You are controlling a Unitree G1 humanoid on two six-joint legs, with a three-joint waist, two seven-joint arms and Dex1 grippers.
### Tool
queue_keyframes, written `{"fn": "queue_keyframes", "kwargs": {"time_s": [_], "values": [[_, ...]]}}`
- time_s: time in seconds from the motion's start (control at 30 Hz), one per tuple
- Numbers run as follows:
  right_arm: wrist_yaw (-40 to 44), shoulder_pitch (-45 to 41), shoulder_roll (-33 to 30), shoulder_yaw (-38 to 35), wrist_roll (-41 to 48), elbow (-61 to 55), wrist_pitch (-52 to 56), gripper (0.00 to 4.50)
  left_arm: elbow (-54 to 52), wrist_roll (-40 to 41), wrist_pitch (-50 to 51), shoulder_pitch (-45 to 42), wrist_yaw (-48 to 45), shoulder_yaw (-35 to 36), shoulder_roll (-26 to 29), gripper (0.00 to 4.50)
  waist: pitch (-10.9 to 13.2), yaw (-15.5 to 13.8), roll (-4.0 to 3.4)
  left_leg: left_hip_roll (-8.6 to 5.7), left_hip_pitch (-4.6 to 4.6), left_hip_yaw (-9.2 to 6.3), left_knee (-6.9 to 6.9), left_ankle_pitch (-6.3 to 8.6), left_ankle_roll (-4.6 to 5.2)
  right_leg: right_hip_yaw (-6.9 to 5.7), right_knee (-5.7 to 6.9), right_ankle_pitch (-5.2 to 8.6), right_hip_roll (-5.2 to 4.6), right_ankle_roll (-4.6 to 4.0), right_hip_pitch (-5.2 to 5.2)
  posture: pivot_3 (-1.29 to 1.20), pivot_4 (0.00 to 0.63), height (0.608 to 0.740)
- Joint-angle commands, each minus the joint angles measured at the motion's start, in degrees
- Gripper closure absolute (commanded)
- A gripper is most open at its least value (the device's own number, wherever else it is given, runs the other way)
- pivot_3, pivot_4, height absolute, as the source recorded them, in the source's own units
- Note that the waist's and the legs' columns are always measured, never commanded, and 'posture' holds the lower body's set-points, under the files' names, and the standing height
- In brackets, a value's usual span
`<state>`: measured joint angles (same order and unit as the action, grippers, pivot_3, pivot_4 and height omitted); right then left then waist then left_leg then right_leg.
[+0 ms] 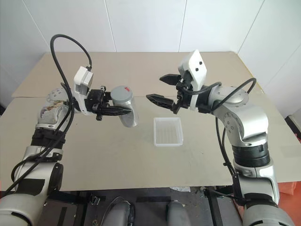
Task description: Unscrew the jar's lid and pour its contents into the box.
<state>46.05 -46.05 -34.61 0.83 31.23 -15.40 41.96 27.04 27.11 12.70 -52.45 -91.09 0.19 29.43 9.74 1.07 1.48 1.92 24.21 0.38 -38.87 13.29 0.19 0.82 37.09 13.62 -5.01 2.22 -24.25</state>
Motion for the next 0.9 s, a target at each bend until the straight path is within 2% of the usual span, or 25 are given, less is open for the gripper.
{"fn": "queue_keyframes", "kwargs": {"time_s": [0.03,0.1,0.33,0.57,0.9], "values": [[-0.48,-1.26,0.3,-2.64,4.59,-6.03,2.18,0.07,0.33,0.09,-1.1,-1.82,0.12,0.54,-0.68,2.48,0.0,-0.15,0.0,0.0,0.0,0.0,0.0,0.0,0.0,0.0,0.0,0.0,0.0,0.0,0.0,0.0,0.15,0.74],[-2.03,-2.07,1.76,-1.33,5.39,-7.62,3.42,0.07,0.98,-0.27,-1.7,-2.21,0.3,0.35,-1.28,2.48,0.0,-0.19,0.0,0.0,0.0,-0.01,-0.01,0.0,0.0,-0.01,0.0,0.0,0.0,0.0,0.02,0.0,0.15,0.74],[-6.33,-6.34,8.18,8.06,-1.8,-4.98,1.77,0.07,1.72,-0.44,-2.07,-3.09,-0.19,0.17,-2.7,2.48,0.0,-0.04,0.0,-0.01,-0.01,0.0,-0.01,0.0,0.0,0.0,0.02,0.0,0.01,0.0,0.0,0.0,0.15,0.74],[-9.23,-11.49,14.04,8.51,-4.75,3.66,2.23,0.07,1.72,-0.28,-1.98,-3.55,-0.84,0.14,-2.54,2.48,0.0,-0.13,0.0,-0.01,0.0,-0.01,-0.01,0.0,0.0,-0.02,0.02,0.0,0.0,0.0,0.0,0.0,0.15,0.74],[-6.72,-8.78,10.77,5.97,-4.62,2.92,2.22,0.07,-0.15,-0.11,-1.14,-1.84,-0.82,0.36,-1.53,2.48,0.0,-0.19,0.0,-0.01,0.01,-0.01,-0.01,0.0,0.0,-0.03,0.01,0.0,-0.01,0.0,0.0,0.0,0.15,0.74]]}}
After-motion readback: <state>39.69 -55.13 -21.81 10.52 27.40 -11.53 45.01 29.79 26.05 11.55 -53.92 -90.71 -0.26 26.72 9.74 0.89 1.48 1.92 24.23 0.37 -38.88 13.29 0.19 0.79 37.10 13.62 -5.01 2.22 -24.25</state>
